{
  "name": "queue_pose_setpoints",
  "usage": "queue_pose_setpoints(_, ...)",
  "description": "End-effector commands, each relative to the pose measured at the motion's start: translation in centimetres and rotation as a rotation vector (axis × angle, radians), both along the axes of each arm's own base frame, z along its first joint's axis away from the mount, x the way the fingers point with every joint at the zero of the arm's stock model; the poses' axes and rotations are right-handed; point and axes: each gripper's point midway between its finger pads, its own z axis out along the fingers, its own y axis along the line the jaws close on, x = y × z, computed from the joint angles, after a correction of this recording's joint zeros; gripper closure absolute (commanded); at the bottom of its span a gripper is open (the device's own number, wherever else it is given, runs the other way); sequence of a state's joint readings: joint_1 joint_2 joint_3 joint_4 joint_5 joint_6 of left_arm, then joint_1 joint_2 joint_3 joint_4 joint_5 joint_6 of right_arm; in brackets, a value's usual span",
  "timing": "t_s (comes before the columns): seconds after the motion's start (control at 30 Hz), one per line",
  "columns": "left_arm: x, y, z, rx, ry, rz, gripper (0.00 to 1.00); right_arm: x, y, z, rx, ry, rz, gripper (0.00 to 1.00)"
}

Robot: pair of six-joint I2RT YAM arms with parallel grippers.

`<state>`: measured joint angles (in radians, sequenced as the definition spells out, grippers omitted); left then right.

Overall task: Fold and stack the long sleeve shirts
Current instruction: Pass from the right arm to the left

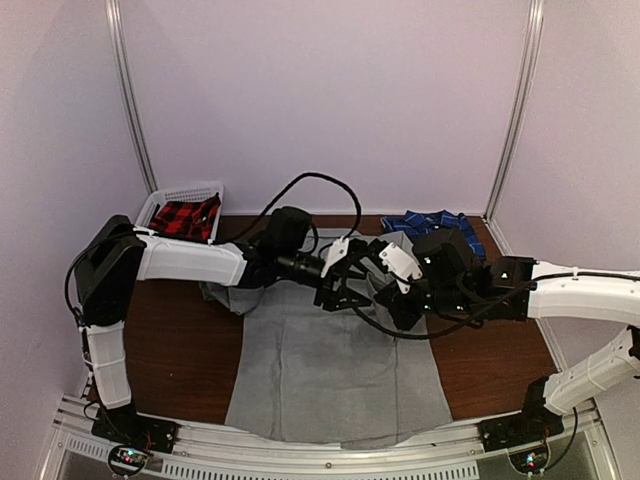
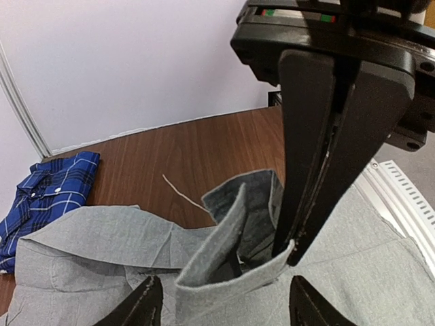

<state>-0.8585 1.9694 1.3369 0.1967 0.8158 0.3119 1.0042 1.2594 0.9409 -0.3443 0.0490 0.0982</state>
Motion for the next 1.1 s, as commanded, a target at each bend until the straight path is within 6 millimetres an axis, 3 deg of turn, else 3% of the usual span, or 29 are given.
queue_pose_setpoints(0.0, -0.1, -0.6, -0.2, -0.033, 0.013, -0.025, 0.36, -0.1, 0.2, 0.5, 0.02, -0.015, 0.003, 1.0)
queue_pose_setpoints(0.2, -0.1, -0.8, -0.4, -0.04, 0.016, -0.015, 0.41, -0.2, 0.0, 0.0, 0.009, -0.011, 0.0, 1.0)
queue_pose_setpoints(0.43, -0.4, -1.2, -0.2, -0.053, 0.033, -0.015, 0.54, 0.1, -0.1, 0.0, 0.006, -0.019, -0.013, 1.0)
queue_pose_setpoints(0.57, -0.7, -1.4, -0.7, -0.042, 0.06, -0.027, 0.7, 0.3, -0.1, 0.1, 0.004, -0.027, -0.024, 1.0)
queue_pose_setpoints(0.73, -0.7, -1.3, -1.0, -0.033, 0.085, -0.019, 0.99, 0.8, -0.6, 0.0, -0.006, -0.042, -0.062, 1.0)
queue_pose_setpoints(0.77, -0.6, -1.3, -1.0, -0.033, 0.089, -0.008, 1.0, 1.1, -0.8, 0.0, -0.011, -0.048, -0.078, 1.0)
queue_pose_setpoints(0.8, -0.4, -1.3, -0.8, -0.036, 0.092, 0.006, 1.0, 1.3, -1.0, 0.1, -0.01, -0.051, -0.098, 0.97)
queue_pose_setpoints(0.97, 1.4, -0.8, 0.7, -0.077, 0.124, 0.133, 1.0, 2.4, -2.9, 1.9, 0.031, -0.093, -0.238, 0.52)
queue_pose_setpoints(1.07, 3.4, 0.0, 2.4, -0.132, 0.185, 0.246, 1.0, 2.9, -4.5, 3.1, 0.074, -0.109, -0.339, 0.39)
